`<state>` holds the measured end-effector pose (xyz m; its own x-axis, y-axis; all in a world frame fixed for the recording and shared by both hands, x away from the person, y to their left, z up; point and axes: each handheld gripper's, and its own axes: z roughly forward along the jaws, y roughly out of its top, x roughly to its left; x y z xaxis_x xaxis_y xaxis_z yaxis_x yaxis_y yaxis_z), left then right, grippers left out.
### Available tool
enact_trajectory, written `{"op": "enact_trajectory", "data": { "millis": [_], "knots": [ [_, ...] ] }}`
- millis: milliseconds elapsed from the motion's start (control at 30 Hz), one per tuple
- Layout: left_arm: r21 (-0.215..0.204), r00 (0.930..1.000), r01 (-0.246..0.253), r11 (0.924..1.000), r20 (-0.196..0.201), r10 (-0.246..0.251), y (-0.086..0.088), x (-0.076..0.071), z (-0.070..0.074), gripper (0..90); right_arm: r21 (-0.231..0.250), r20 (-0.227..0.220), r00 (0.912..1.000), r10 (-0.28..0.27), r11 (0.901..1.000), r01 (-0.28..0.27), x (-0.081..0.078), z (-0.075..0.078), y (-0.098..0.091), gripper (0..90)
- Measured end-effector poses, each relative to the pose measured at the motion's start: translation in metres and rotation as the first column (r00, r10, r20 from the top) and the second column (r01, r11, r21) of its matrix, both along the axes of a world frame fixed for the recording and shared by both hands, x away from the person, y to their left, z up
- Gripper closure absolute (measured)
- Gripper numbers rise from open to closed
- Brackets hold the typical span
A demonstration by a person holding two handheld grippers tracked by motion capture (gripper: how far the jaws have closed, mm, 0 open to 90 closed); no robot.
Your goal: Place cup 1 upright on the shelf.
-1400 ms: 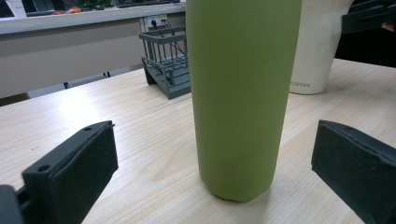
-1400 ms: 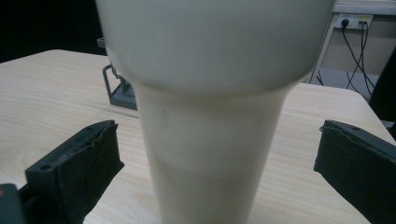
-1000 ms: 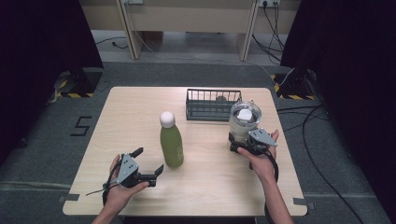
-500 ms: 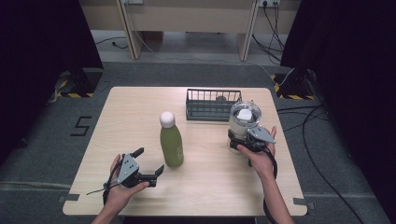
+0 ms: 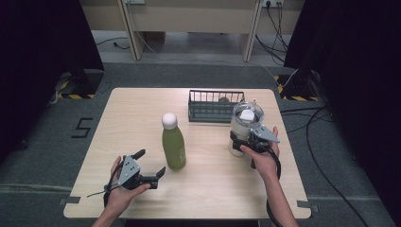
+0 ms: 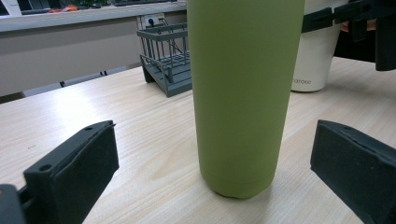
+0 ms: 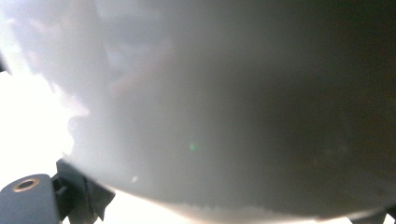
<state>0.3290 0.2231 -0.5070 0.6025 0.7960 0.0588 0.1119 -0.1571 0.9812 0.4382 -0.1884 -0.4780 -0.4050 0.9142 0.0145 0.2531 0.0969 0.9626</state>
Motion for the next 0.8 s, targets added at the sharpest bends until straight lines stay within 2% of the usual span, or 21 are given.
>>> {"op": "enact_trajectory", "data": {
  "millis": [433, 633, 800],
  "knots": [
    [0.003, 1.0000, -0.006, 1.0000, 0.004, 0.006, 0.001, -0.001, 0.001, 0.4, 0.003, 0.038, 0.9992, 0.009, 1.0000, -0.009, -0.002, 0.024, 0.007, 10.3],
    [0.006, 0.9999, -0.014, 0.9999, 0.006, 0.013, 0.003, -0.001, 0.002, 0.5, 0.026, 0.050, 0.9987, -0.001, 0.9997, 0.000, 0.002, 0.034, 0.007, 10.3],
    [0.004, 0.9998, -0.018, 0.9998, 0.007, 0.018, 0.004, -0.001, 0.002, 0.6, 0.020, 0.061, 0.9981, -0.008, 0.9998, 0.007, 0.006, 0.041, 0.007, 10.3]
  ]
}}
